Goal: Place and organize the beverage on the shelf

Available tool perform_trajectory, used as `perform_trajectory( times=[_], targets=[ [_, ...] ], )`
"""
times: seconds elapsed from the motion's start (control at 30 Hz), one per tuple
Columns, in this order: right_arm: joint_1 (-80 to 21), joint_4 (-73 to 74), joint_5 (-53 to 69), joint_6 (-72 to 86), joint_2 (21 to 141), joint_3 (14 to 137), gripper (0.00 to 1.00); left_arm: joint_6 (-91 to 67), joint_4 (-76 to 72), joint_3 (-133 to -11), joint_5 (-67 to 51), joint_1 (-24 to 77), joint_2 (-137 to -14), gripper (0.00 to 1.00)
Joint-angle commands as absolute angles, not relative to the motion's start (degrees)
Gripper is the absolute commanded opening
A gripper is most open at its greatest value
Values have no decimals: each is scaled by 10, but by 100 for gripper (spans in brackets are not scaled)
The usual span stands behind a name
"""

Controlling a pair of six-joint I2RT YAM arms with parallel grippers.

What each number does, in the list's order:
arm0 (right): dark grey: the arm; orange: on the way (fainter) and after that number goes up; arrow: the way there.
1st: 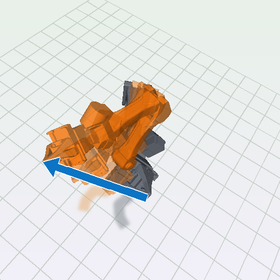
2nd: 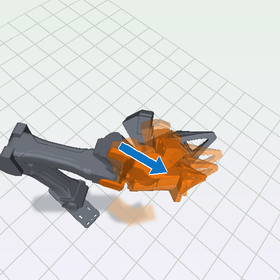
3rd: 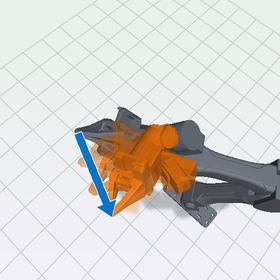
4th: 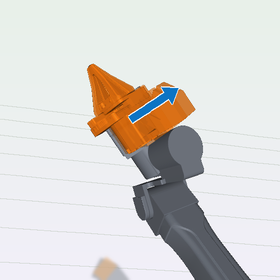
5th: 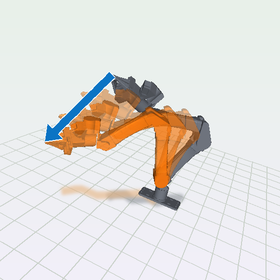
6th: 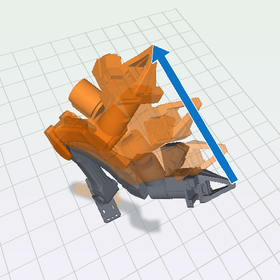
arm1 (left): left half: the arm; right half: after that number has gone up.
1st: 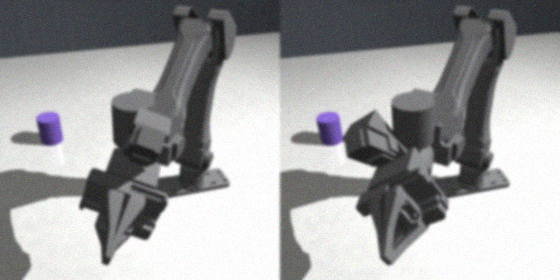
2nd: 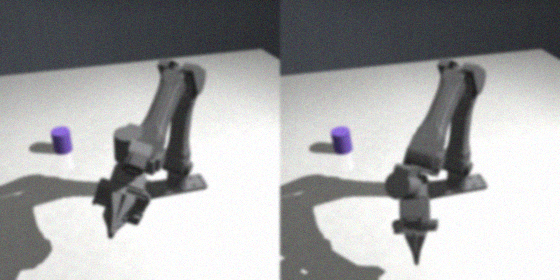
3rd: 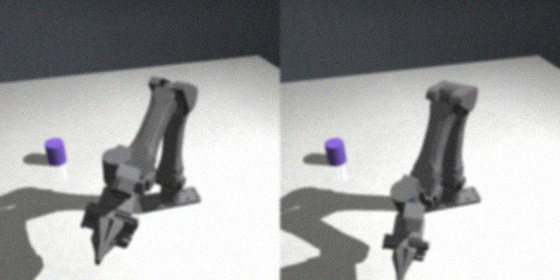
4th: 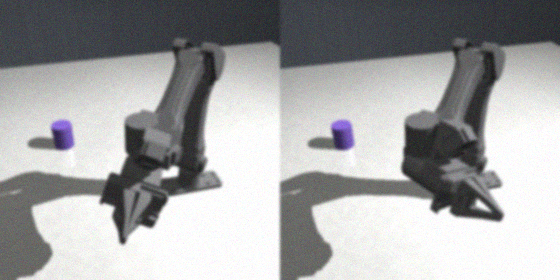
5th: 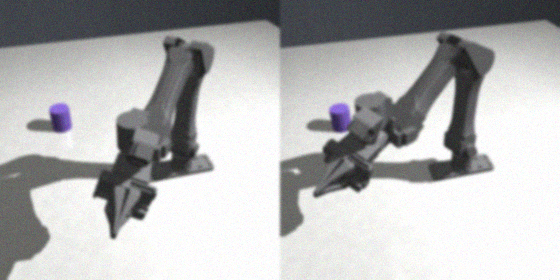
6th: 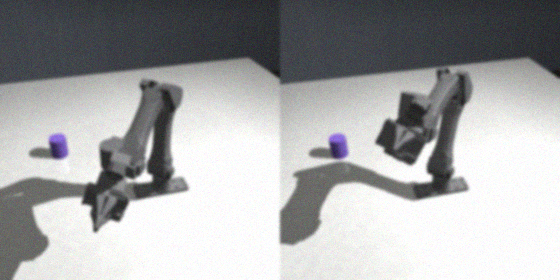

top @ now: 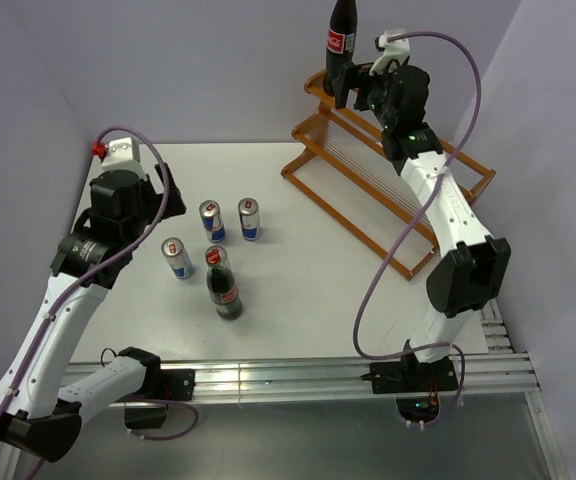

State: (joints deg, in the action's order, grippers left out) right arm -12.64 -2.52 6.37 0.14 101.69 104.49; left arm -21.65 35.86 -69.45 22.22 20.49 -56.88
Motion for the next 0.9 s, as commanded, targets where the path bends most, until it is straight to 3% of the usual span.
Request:
perform_trajectory(
  times=[0.0, 0.23, 0.37, 0.5, 0.87],
  targets=[
    [-138, 44, 36, 14, 918, 1016, 100, -242, 406, -753, 186, 204, -552, 100],
    [-144, 152, 24, 100, 779, 872, 100, -255, 517, -805, 101, 215, -575, 99],
    [-144, 169, 75, 126, 713, 803, 100, -293, 570, -808, 175, 308, -595, 100],
    [-144, 192, 126, 128, 693, 760, 100, -351, 609, -808, 238, 430, -600, 99],
    [-144, 192, 124, 134, 657, 697, 100, -398, 610, -779, 214, 483, -578, 99]
  ],
)
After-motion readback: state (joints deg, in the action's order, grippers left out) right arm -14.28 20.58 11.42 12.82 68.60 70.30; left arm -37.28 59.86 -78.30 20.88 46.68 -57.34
